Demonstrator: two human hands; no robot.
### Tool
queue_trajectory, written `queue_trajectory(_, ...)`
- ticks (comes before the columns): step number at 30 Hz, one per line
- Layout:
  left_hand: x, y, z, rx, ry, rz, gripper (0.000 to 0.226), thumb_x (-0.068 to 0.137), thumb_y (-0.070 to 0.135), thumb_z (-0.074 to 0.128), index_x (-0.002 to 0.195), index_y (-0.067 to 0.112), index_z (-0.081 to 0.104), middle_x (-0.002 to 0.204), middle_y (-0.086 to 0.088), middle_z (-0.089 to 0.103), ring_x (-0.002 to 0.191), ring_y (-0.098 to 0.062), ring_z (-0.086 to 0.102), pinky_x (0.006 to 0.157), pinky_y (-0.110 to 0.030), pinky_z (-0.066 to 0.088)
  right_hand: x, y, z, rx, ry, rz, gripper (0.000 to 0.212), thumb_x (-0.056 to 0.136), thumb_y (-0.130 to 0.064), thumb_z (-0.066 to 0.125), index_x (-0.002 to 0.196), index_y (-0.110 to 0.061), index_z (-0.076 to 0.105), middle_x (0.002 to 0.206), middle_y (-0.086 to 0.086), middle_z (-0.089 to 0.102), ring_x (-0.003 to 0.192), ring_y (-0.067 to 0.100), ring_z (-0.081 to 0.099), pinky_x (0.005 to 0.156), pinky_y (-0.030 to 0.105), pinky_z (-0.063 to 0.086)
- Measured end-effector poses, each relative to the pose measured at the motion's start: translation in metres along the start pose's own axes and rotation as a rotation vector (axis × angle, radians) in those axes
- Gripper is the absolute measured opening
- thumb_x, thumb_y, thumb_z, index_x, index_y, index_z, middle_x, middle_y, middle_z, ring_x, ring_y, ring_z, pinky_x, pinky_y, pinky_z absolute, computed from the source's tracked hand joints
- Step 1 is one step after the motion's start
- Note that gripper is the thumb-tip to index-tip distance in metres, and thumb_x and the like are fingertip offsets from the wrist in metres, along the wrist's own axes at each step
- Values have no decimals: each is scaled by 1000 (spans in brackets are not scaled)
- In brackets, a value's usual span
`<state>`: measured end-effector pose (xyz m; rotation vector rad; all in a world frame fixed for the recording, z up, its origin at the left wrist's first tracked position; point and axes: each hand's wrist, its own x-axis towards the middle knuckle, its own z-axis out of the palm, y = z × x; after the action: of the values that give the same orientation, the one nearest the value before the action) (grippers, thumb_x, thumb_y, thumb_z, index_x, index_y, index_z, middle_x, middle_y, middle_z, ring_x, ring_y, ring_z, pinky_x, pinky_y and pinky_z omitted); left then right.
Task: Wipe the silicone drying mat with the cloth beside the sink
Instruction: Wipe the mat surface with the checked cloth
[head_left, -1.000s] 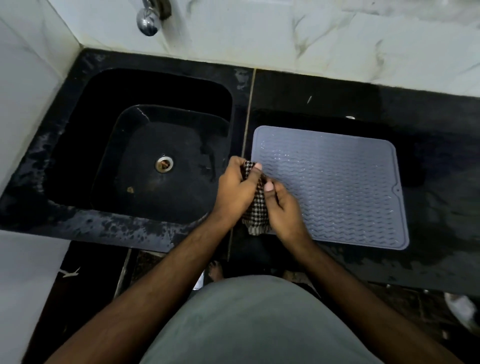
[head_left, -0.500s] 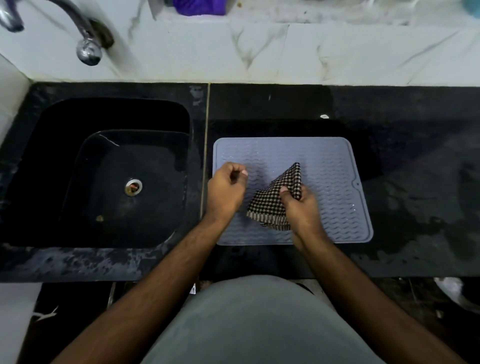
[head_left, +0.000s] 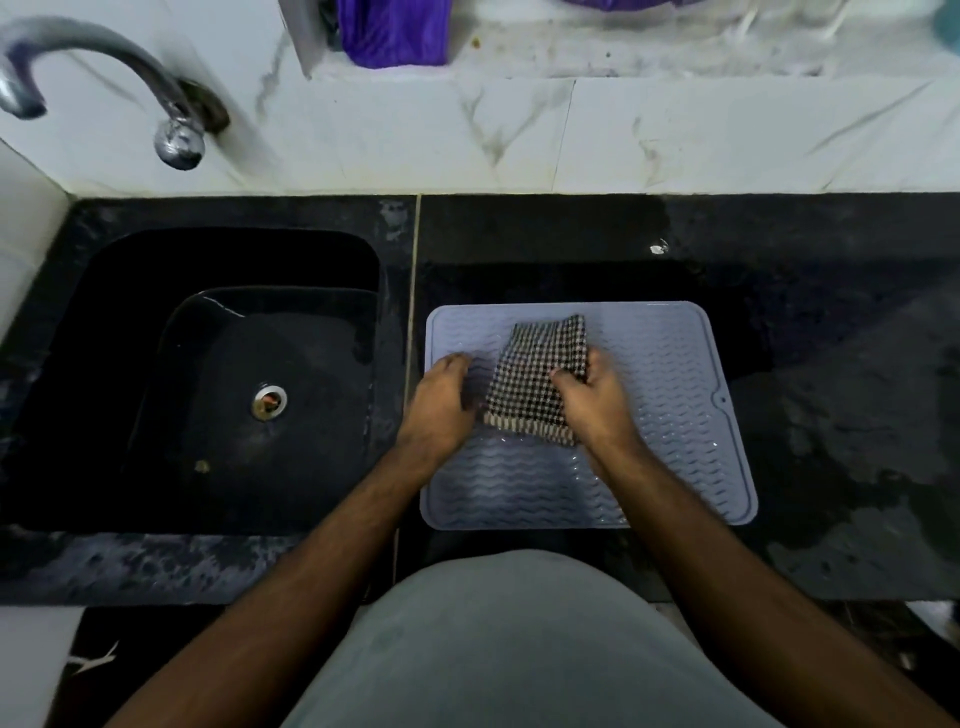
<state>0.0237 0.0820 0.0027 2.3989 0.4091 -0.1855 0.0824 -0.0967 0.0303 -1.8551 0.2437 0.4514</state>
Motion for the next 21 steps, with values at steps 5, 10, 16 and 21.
queue_trajectory(5,3,-8,2,98,-84,35,59,98,16,58,152,10,37,152,-8,40,142,-25,35,119,-39,32,13,19,3,-409,19,-43,17,99,-16,53,116,-13,52,91,-4,61,84,17,63,67,34,55)
queue_trajectory(10,19,-14,-3,-34,146,-21,48,97,10,57,143,9,48,142,-10,48,134,-27,42,111,-45,40,16,-18,25,-286,-47,-117,29,94,-34,66,116,-21,52,94,-10,62,88,12,64,64,30,54)
queue_trajectory(16,25,-18,-9,-254,296,-67,21,103,12,50,117,22,60,106,7,69,92,2,66,74,-13,50,22,-63,69,-60,-133,-368,33,88,-31,75,114,-19,58,99,-11,69,92,1,66,75,24,56)
queue_trajectory(21,30,-22,-13,-378,320,-139,35,89,11,68,124,12,60,106,8,66,91,-6,63,71,0,41,49,-24,90,-472,-59,-306,39,96,-35,62,125,-16,45,110,-1,64,100,20,66,77,38,55)
